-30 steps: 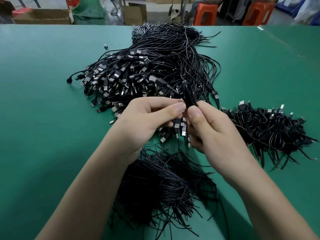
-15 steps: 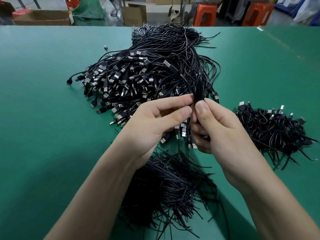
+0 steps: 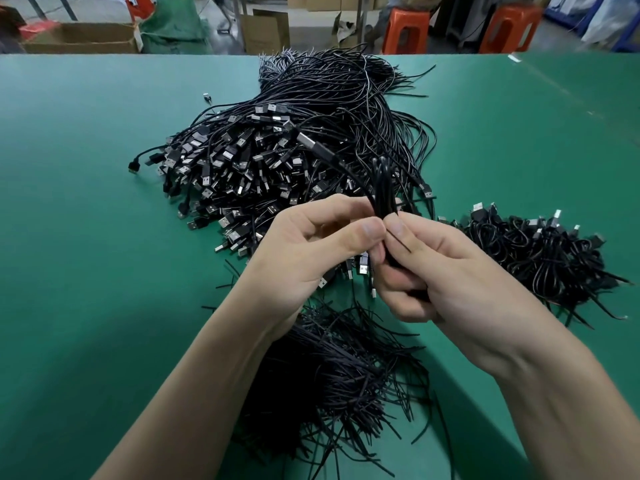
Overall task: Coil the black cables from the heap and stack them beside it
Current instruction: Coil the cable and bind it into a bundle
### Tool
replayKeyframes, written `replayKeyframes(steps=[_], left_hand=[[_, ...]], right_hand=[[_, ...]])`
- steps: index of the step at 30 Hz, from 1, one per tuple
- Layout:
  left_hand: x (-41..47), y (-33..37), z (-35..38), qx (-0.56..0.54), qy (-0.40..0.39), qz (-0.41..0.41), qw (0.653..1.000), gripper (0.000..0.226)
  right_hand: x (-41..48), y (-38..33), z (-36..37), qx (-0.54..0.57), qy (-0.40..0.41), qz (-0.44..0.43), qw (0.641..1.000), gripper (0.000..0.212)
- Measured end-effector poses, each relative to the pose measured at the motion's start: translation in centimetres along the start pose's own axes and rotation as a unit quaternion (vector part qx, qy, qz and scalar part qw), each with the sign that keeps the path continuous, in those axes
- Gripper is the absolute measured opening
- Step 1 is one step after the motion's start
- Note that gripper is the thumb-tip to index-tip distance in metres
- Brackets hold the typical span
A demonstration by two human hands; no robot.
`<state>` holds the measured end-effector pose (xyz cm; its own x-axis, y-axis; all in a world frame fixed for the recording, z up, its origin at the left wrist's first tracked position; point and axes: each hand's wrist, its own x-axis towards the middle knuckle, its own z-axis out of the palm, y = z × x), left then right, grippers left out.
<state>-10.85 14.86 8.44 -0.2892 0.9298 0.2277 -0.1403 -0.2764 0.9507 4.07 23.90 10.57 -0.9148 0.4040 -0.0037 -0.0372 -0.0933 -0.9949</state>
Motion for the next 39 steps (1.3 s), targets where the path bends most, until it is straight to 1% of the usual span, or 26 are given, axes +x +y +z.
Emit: replayKeyframes(steps=[3,4,7,9,10,13,15,16,17,18,19,20,21,22,23,24,26,27,28,29,32,36,37,39], left_hand=[[-0.1,-0.1,0.0,0.007,-0.015,-0.005,1.000,0.016],[-0.1,-0.1,0.0,0.004,-0.018,-0.006,1.000,0.016],[-0.2,-0.2,-0.1,0.011,-0.026,-0.002,1.000,0.025],[-0.2,-0.1,0.1,0.015,-0.021,0.004,1.000,0.021],[-0.2,-0.2,0.2,0.014,-0.014,0.007,1.000,0.019],[-0.1,-0.3,0.5,0.024,0.028,0.024,0.999,0.023],[-0.1,-0.2,0.8,0.032,0.044,0.029,0.998,0.023],[-0.1,-0.1,0.9,0.033,0.046,0.025,0.998,0.024],[-0.1,0.0,1.0,0.025,0.041,0.015,0.999,0.025],[-0.2,0.0,1.0,0.022,0.030,0.008,0.999,0.026],[-0.2,0.1,1.0,0.031,0.023,0.008,0.999,0.028],[-0.1,0.2,0.9,0.054,0.027,0.013,0.998,0.029],[-0.1,0.2,0.7,0.079,0.033,0.022,0.996,0.029],[0.0,0.3,0.6,0.100,0.036,0.027,0.994,0.029],[0.0,0.4,0.4,0.117,0.033,0.025,0.992,0.030],[0.0,0.5,0.3,0.129,0.026,0.016,0.991,0.030],[0.0,0.6,0.0,0.140,0.006,-0.018,0.990,0.031],[0.0,0.5,-0.1,0.148,-0.003,-0.036,0.988,0.032],[0.0,0.4,-0.2,0.157,-0.013,-0.050,0.986,0.032],[0.0,0.2,-0.1,0.162,-0.020,-0.059,0.985,0.032],[-0.1,-0.1,0.2,0.154,-0.019,-0.078,0.985,0.038],[-0.3,-0.2,0.4,0.126,-0.011,-0.091,0.988,0.034],[-0.2,-0.2,0.4,0.117,-0.012,-0.098,0.988,0.034],[-0.2,-0.4,0.4,0.097,-0.016,-0.111,0.989,0.035]], right_hand=[[0.0,0.2,-0.2,0.024,-0.036,0.038,0.998,0.042],[0.0,0.2,-0.2,0.035,-0.054,0.050,0.997,0.042],[0.0,0.2,-0.3,0.097,-0.115,0.073,0.986,0.037],[0.0,0.2,-0.4,0.148,-0.138,0.084,0.976,0.033],[0.0,0.2,-0.4,0.167,-0.143,0.084,0.972,0.031],[0.1,0.3,-0.5,0.207,-0.138,0.070,0.966,0.023],[0.0,0.4,-0.3,0.200,-0.121,0.060,0.970,0.022],[0.0,0.4,-0.2,0.175,-0.103,0.052,0.978,0.024],[0.0,0.4,-0.1,0.124,-0.075,0.038,0.989,0.028],[0.1,0.5,-0.1,0.045,-0.039,0.013,0.998,0.033],[0.2,0.5,0.0,-0.052,0.001,-0.021,0.998,0.037],[0.3,0.7,0.0,-0.150,0.050,-0.060,0.986,0.036],[0.4,0.8,-0.1,-0.229,0.108,-0.103,0.962,0.030],[0.4,0.8,-0.3,-0.280,0.165,-0.152,0.933,0.020],[0.3,0.7,-0.5,-0.315,0.206,-0.199,0.905,0.014],[0.3,0.4,-0.6,-0.351,0.226,-0.242,0.876,0.016],[0.0,0.1,-1.1,-0.418,0.218,-0.314,0.824,0.015],[-0.1,-0.1,-1.3,-0.438,0.207,-0.339,0.806,0.011],[-0.1,-0.2,-1.4,-0.449,0.199,-0.352,0.796,0.009],[-0.2,-0.3,-1.4,-0.453,0.196,-0.356,0.794,0.009],[-0.1,-0.1,-1.1,-0.446,0.213,-0.334,0.803,0.007],[0.1,0.4,-1.0,-0.385,0.247,-0.299,0.838,0.007],[0.1,0.5,-1.1,-0.384,0.248,-0.296,0.839,0.007],[0.2,0.7,-1.0,-0.404,0.247,-0.301,0.828,0.007]])
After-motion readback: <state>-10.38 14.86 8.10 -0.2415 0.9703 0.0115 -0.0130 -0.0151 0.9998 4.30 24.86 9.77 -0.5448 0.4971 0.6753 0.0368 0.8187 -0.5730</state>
